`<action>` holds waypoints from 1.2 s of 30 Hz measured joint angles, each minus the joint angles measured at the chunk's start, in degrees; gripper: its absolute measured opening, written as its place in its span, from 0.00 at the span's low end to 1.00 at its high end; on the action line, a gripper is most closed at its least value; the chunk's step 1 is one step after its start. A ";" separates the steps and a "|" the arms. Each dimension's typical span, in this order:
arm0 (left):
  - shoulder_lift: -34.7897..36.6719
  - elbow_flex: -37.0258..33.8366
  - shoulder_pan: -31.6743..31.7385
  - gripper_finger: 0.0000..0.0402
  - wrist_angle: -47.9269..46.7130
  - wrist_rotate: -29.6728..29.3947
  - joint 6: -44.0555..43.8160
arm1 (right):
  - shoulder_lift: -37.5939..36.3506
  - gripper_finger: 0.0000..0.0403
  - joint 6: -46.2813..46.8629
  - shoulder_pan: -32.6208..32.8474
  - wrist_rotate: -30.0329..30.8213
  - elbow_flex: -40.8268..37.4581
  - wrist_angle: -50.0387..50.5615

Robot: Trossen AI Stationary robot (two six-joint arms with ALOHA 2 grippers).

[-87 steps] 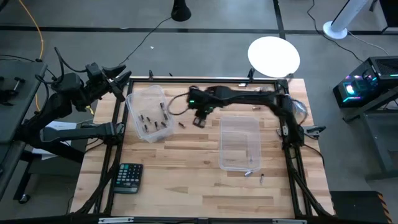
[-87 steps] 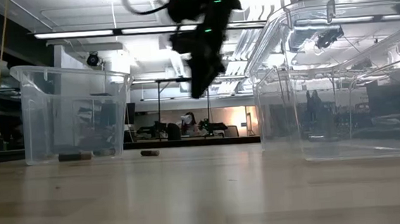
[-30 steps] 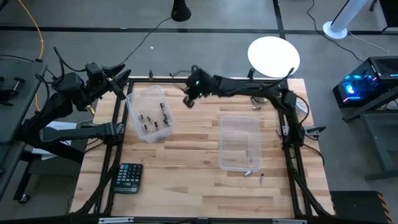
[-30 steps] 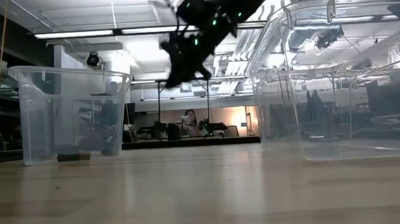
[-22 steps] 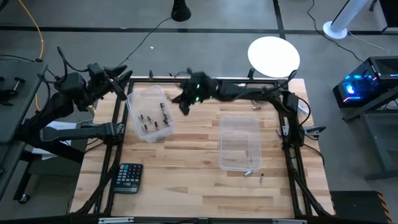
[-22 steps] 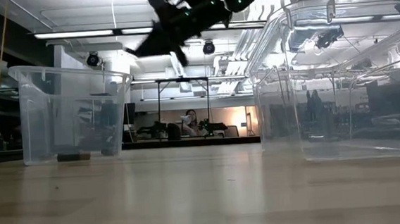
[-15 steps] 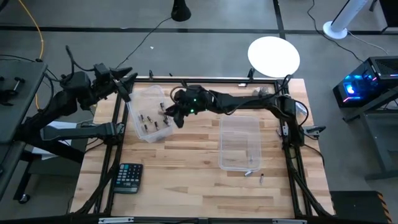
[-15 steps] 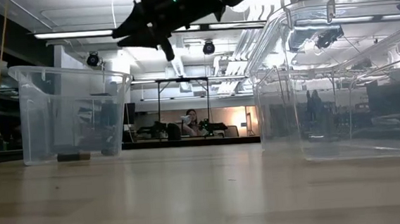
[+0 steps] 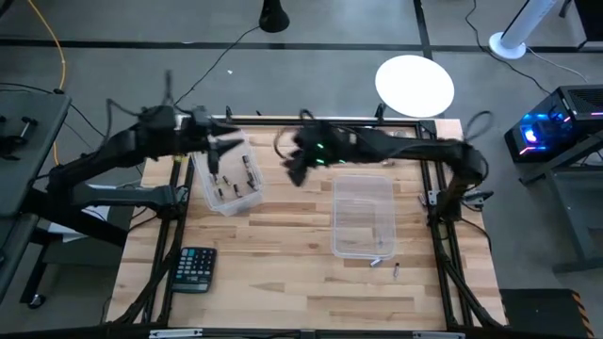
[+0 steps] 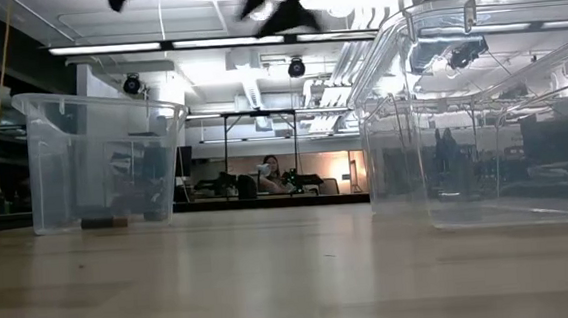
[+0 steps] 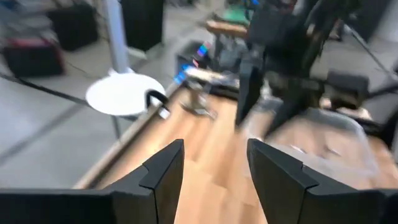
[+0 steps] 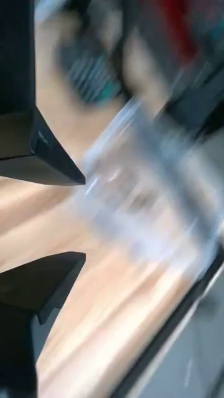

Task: Sort batteries
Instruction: Put the silver battery into the right transparent bin

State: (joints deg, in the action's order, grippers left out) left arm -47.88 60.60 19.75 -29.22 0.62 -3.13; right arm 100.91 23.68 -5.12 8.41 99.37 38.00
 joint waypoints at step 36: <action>-16.91 0.00 -1.17 0.42 40.51 6.48 -8.26 | -32.60 0.31 51.54 11.38 8.26 -50.89 4.34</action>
State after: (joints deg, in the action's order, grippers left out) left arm -64.79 60.60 18.58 11.29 7.10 -11.39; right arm 68.31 75.22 6.26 16.66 48.48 42.34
